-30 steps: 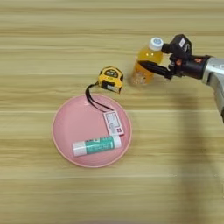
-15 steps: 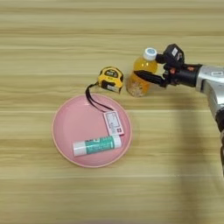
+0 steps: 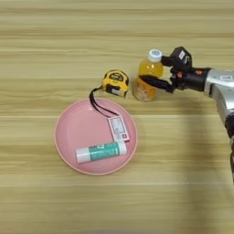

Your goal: Move the objects on the table

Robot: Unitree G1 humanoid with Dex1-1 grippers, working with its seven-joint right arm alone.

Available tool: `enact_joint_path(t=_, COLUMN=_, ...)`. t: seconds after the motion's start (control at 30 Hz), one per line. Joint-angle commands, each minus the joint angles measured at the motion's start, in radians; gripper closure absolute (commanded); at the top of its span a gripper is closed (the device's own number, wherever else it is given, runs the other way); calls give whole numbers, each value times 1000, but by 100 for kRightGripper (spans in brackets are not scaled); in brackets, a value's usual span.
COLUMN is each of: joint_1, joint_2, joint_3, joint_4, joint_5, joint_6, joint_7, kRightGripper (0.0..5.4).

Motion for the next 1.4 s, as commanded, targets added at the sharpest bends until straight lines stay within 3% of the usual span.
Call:
enact_joint_path(t=0.03, joint_1=-87, joint_2=-28, joint_3=-6, joint_4=-39, joint_5=7, joint_6=-20, joint_7=-27, kRightGripper=75)
enact_joint_path(t=0.23, joint_1=-87, joint_2=-27, joint_3=-6, joint_4=-45, joint_5=10, joint_6=-22, joint_7=-27, kRightGripper=5)
enact_joint_path(t=0.83, joint_1=-102, joint_2=-26, joint_3=-50, joint_4=-121, joint_5=64, joint_6=-67, joint_7=-33, kRightGripper=5)
enact_joint_path(t=1.13, joint_1=-65, joint_2=-16, joint_3=-70, joint_4=-350, joint_5=152, joint_6=-56, joint_7=-9, kRightGripper=5)
enact_joint_path(t=1.4, joint_1=64, joint_2=6, joint_3=-6, joint_4=-698, joint_5=217, joint_6=44, joint_7=25, kRightGripper=5)
